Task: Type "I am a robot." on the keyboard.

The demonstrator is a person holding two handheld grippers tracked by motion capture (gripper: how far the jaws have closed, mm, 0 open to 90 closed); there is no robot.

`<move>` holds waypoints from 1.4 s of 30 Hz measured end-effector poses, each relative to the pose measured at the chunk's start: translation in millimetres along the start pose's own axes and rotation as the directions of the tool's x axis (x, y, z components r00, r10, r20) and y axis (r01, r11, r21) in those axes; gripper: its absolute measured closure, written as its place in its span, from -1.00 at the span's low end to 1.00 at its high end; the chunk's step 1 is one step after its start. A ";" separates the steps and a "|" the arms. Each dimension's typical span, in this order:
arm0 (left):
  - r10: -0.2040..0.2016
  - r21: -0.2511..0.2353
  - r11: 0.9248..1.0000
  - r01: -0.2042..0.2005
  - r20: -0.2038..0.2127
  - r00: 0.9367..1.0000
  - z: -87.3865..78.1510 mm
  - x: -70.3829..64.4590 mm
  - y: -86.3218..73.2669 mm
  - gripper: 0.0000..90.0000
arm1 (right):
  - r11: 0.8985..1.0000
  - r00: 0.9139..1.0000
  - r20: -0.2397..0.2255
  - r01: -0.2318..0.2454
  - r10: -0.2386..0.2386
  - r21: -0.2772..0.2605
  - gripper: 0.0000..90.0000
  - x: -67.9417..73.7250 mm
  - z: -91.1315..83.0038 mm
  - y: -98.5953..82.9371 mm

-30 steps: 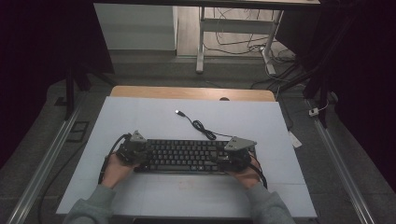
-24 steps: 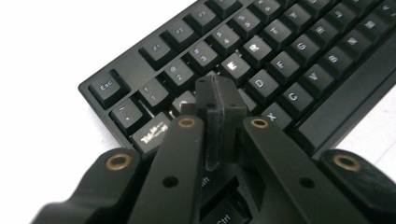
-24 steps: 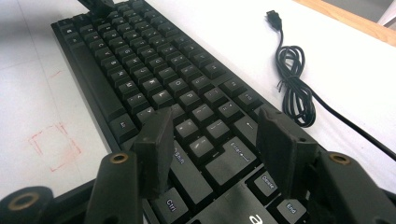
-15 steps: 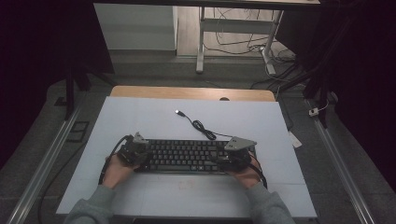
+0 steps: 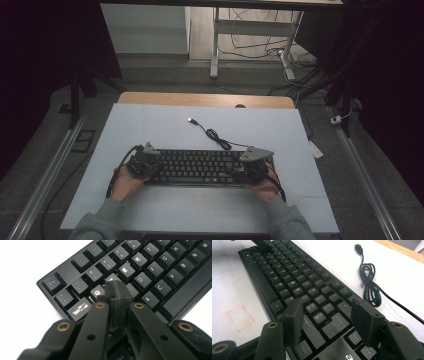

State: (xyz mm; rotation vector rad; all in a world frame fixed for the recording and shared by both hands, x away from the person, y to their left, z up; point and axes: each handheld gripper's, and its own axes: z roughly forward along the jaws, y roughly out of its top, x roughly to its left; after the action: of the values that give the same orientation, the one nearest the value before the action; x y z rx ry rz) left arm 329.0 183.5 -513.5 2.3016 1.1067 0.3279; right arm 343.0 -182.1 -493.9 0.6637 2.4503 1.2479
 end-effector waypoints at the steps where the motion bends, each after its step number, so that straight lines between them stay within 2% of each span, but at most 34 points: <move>1: 0.001 -0.001 1.000 -0.001 -0.003 1.000 -0.7 -0.2 0.1 0.97 | 1.000 1.000 0.000 0.000 0.000 0.001 -0.02 0.1 0.0 0.0; 5: 0.002 -0.039 0.999 -0.002 -0.009 1.000 -7.4 -1.6 0.9 0.97 | 1.000 1.000 0.000 0.001 -0.001 0.000 -0.02 -0.1 0.0 0.1; 10: -0.019 -0.101 0.995 0.020 0.015 1.000 -19.2 0.5 1.3 0.92 | 1.000 1.000 -0.001 0.002 -0.002 -0.001 -0.02 -0.7 0.4 -0.2; 13: -0.039 -0.145 0.988 0.044 0.038 0.999 -26.2 2.6 1.0 0.82 | 1.000 1.000 -0.001 -0.001 0.001 0.003 -0.02 -1.4 0.9 -0.6; 15: -0.061 -0.179 0.981 0.070 0.055 0.997 -30.9 3.6 0.5 0.63 | 1.000 1.000 -0.003 -0.001 0.001 0.003 -0.02 -1.0 1.2 -0.6; 16: -0.077 -0.201 0.976 0.088 0.062 0.995 -31.9 3.5 0.3 0.49 | 1.000 1.000 -0.004 -0.002 0.002 0.004 -0.02 -0.8 1.4 -0.7; 17: -0.085 -0.210 0.973 0.097 0.063 0.994 -33.1 3.9 0.4 0.35 | 1.000 1.000 -0.004 -0.004 0.004 0.005 -0.02 -0.6 1.7 -0.9; 22: -0.126 -0.232 0.963 0.138 0.066 0.990 -35.1 5.2 1.0 -0.13 | 1.000 1.000 -0.005 -0.004 0.004 0.010 -0.02 -1.3 2.3 -1.3; 24: -0.137 -0.237 0.960 0.148 0.063 0.989 -36.0 5.5 1.0 -0.23 | 1.000 1.000 -0.004 -0.007 0.007 0.013 -0.02 -1.6 2.3 -1.3; 30: -0.121 -0.243 0.960 0.136 0.077 0.990 -37.9 3.9 2.7 -0.32 | 1.000 1.000 -0.006 -0.007 0.008 0.016 -0.02 -1.6 2.4 -1.5; 37: -0.104 -0.244 0.962 0.120 0.077 0.992 -39.0 2.3 5.3 -0.40 | 0.999 0.999 -0.035 -0.031 0.031 -0.015 -0.02 0.0 1.7 2.2; 42: -0.104 -0.238 0.964 0.120 0.079 0.991 -38.3 2.5 5.5 -0.42 | 0.999 0.998 -0.052 -0.047 0.047 -0.013 -0.02 1.3 1.8 9.4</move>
State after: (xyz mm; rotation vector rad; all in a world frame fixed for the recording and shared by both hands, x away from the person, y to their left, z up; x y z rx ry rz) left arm 317.1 197.2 -479.2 2.0127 1.0943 0.3216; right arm 345.2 -175.4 -487.4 0.6972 2.4782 1.3150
